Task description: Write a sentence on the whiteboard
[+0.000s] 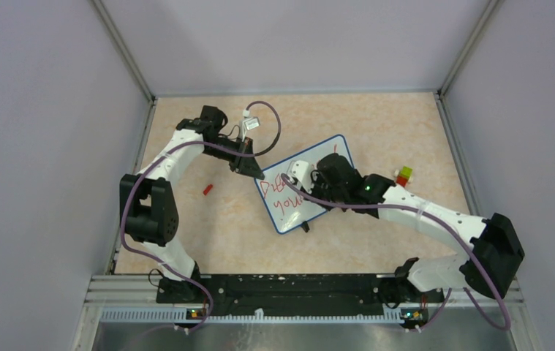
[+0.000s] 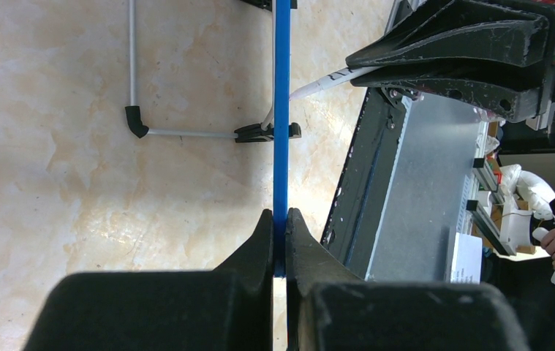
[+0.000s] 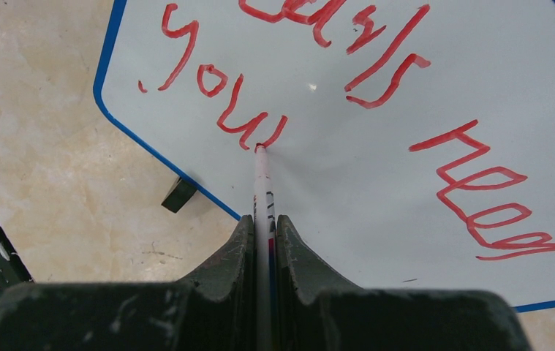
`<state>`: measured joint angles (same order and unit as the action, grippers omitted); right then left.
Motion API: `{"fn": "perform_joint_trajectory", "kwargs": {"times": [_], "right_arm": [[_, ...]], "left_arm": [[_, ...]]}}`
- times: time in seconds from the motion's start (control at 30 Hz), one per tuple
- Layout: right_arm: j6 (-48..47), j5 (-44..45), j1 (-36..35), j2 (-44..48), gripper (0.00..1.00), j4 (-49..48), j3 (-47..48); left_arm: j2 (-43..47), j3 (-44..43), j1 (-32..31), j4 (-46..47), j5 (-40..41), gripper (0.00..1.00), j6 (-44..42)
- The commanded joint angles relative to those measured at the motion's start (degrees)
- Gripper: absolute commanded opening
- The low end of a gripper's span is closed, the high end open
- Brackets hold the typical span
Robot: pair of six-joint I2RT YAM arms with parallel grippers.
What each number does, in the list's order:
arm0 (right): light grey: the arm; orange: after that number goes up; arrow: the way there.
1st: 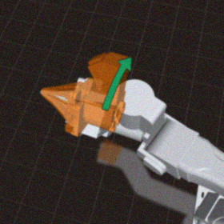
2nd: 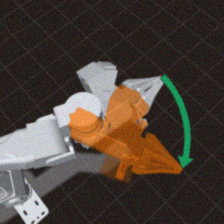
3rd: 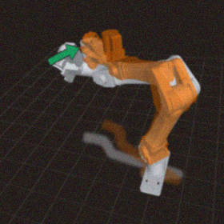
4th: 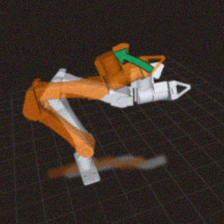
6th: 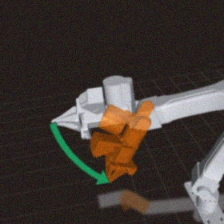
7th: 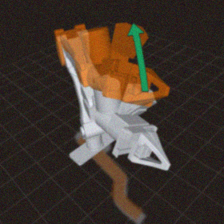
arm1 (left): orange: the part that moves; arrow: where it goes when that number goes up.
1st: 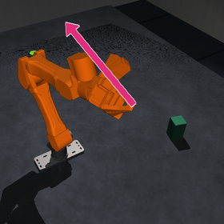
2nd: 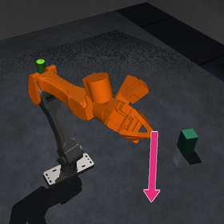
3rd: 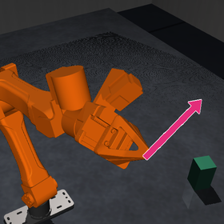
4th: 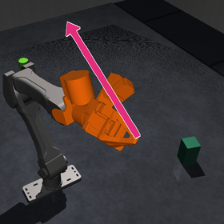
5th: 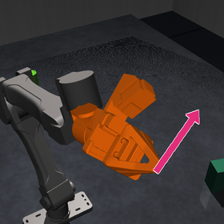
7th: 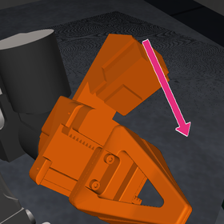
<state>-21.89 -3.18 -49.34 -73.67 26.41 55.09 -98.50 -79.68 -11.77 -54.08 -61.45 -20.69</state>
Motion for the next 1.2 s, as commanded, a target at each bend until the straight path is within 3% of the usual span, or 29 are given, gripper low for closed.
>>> {"fn": "perform_joint_trajectory", "kwargs": {"times": [0.0,0.43,0.8,1.07,1.17], "right_arm": [[0.03,1.86,1.44,-0.43,0.00,-3.39,3.63],[-0.98,2.53,3.72,0.45,0.00,-1.93,4.36],[0.36,-9.75,4.43,3.86,0.00,6.35,7.12],[1.65,-12.47,9.51,5.60,0.00,6.00,5.01],[2.25,-12.49,10.32,6.06,0.00,5.07,3.73]], "left_arm": [[1.63,0.58,0.01,0.42,2.08,0.00,0.04],[1.07,0.31,-0.01,0.39,2.58,0.00,-0.12],[-0.19,-2.89,-0.01,-0.34,4.63,0.00,-1.09],[-0.25,-5.81,-0.05,-0.85,7.41,0.00,-1.51],[-0.16,-5.89,-0.76,-2.72,5.80,0.10,-3.09]]}}
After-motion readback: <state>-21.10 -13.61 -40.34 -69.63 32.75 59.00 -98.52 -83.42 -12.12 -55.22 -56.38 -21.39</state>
